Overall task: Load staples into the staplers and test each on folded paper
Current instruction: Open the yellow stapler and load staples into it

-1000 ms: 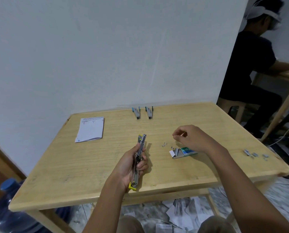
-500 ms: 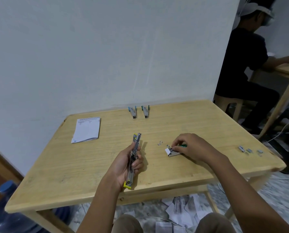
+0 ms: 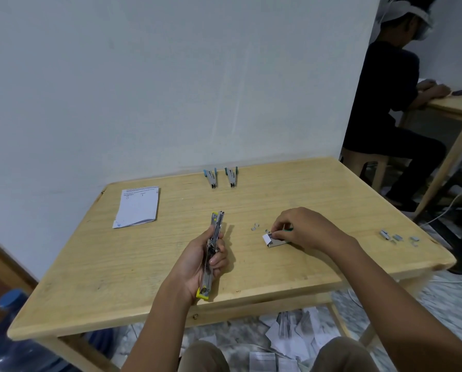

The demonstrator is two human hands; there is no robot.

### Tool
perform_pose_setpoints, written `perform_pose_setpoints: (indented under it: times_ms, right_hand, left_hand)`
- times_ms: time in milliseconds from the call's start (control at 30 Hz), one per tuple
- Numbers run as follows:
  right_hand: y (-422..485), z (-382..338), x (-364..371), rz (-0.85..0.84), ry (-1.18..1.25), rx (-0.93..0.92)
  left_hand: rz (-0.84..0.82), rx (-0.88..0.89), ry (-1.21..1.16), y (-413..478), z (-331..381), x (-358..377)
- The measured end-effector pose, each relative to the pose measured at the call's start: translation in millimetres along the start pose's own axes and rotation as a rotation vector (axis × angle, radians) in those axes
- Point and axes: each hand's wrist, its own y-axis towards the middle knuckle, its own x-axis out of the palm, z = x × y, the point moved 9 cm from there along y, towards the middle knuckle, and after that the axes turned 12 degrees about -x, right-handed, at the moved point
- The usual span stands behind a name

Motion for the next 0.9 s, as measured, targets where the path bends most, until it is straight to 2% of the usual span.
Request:
perform_pose_setpoints:
  times_ms: [200,300,467,567,667,800,900]
  right_hand:
    - [-1.2,-1.3,-4.2,-0.01,-0.04,-0.018]
    - [-2.7,-0.5,-8.6,0.016,0.023,0.004]
    - [-9.6,-9.4,-30.1,0.272,0.266,0.0]
    - [-8.3,-25.7,-29.2,0.348,0.407,-0.042]
    - [0.8,-33.1,-20.6,0.279,0.365,-0.037]
    - [7.5,-26.7,-3.3,0.069,0.2,0.011]
    - [8.0,-24.7,-3.2,0.05,0.179,0.006]
  left_hand:
    - [-0.009,0.011,-0.008,-2.2,1.9,1.8]
    - [-0.014,0.009,-0.004,-2.3,1.9,2.6]
    - [-0.011,0.015,-0.027,-3.3,2.1,2.8]
    - [-0.004,0.013,0.013,-4.0,2.8,3.4]
    - [-0.004,0.007,0.01,-4.5,2.1,3.5]
    - [-0.011,0.008,-0.012,-5.5,2.2,3.2]
    - [-0.022,0.006,-0.034,-5.8,2.3,5.5]
